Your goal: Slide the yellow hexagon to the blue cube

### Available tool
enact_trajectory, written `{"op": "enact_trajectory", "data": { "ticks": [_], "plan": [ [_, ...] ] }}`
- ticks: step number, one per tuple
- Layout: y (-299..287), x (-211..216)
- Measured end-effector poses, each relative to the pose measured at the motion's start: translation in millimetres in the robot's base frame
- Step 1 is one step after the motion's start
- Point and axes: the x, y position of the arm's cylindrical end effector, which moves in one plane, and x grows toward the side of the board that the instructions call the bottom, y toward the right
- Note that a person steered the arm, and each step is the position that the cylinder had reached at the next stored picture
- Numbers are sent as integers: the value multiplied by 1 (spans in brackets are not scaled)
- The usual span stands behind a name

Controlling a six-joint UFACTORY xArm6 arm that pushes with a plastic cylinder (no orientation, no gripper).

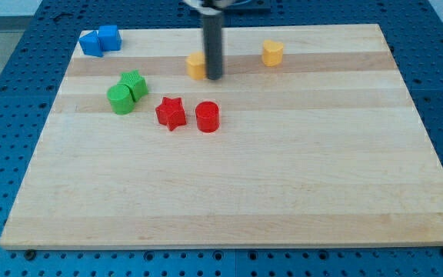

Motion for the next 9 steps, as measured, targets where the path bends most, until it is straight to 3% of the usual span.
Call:
{"op": "enact_trajectory", "data": {
  "ticks": [2, 4, 6, 9],
  "plan": [
    [-103, -28],
    [-55, -15],
    [-18, -54],
    [-123, -58]
  ]
}}
